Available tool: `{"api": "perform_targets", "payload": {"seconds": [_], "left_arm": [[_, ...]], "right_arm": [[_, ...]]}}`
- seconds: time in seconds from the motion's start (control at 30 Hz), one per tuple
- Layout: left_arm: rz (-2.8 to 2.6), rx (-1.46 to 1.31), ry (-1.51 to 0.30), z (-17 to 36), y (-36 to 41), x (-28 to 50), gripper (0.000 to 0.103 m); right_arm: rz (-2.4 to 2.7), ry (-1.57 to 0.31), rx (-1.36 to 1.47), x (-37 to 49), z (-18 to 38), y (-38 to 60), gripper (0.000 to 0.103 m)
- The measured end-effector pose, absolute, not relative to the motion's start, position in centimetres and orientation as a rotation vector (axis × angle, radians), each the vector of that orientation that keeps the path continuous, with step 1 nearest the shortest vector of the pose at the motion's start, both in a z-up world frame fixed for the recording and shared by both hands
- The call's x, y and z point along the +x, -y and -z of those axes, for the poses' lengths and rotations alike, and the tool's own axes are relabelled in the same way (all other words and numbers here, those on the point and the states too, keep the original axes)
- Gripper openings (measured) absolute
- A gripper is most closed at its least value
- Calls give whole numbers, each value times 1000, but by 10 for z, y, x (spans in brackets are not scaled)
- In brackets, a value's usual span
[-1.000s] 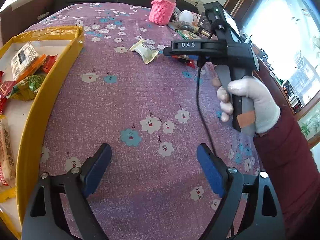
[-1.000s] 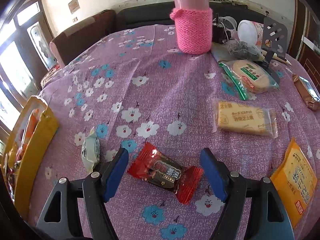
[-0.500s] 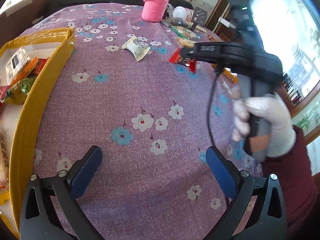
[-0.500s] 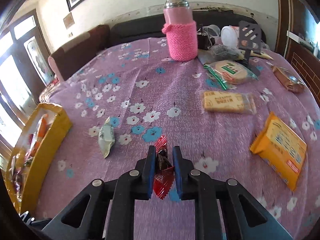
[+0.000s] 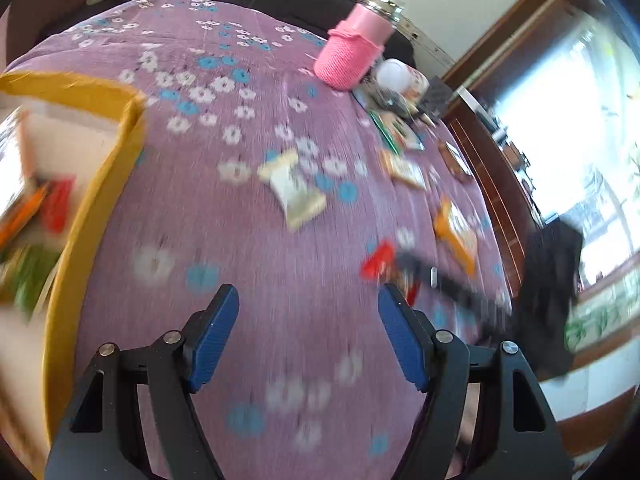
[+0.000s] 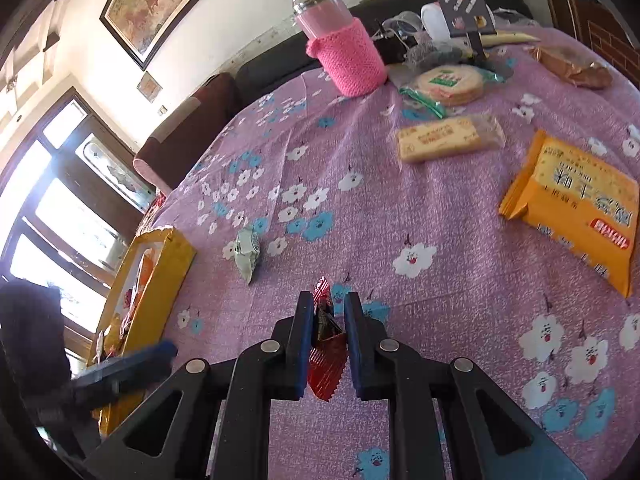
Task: Organize snacks
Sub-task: 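Grasp the white sachet with the left tool while the right tool holds the red candy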
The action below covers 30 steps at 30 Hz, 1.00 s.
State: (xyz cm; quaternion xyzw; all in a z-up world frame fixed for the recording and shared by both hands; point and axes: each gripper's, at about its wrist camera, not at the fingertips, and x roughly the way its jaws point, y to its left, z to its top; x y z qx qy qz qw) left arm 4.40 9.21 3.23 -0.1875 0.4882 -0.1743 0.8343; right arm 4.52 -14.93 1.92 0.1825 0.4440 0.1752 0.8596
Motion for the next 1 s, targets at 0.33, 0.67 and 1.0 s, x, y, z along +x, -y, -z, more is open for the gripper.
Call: {"api": "perform_targets", "payload": {"seconds": [0.33, 0.67, 1.0], "left_arm": [[319, -104, -1051, -15, -52, 123, 45], [341, 73, -975, -15, -45, 93, 22], [331, -55, -890, -54, -87, 45, 22]], "right_arm": [[-445, -974, 346, 48, -18, 136, 56], [-398, -901, 16, 32, -19, 84, 26], [-457, -873, 103, 27, -34, 95, 16]]}}
